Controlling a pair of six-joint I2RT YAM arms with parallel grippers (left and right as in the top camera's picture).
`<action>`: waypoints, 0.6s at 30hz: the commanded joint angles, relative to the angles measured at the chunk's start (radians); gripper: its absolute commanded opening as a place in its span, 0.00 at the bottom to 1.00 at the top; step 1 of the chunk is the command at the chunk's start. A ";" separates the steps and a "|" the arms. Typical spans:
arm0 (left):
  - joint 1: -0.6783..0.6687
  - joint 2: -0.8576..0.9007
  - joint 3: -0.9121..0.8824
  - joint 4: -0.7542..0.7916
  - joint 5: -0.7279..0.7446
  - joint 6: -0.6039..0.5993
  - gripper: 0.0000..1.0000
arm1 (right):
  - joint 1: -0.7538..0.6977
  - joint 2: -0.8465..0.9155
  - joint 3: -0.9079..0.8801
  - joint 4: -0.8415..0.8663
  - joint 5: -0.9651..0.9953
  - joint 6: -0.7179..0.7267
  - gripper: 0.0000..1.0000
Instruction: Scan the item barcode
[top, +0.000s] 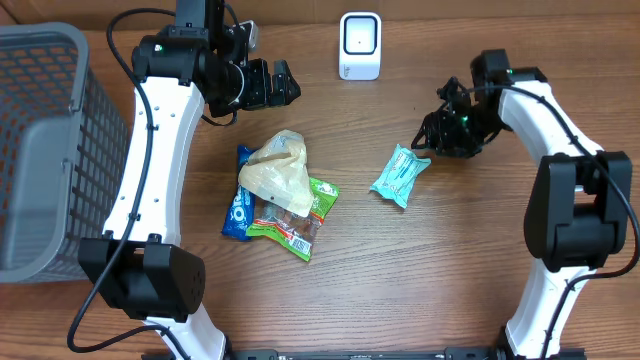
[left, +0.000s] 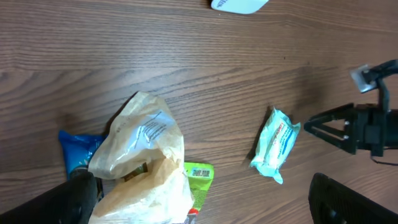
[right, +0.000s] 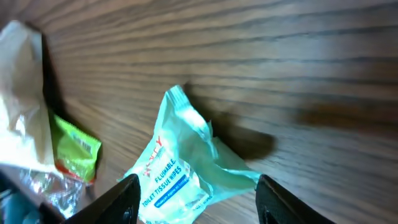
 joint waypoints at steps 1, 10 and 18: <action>-0.005 0.002 0.019 0.001 -0.007 0.009 1.00 | -0.006 -0.007 -0.075 0.046 -0.100 -0.091 0.61; -0.005 0.002 0.019 0.001 -0.007 0.009 1.00 | -0.007 -0.005 -0.212 0.164 -0.119 -0.095 0.60; -0.005 0.002 0.019 0.001 -0.007 0.009 1.00 | 0.000 -0.005 -0.230 0.170 -0.053 -0.146 0.59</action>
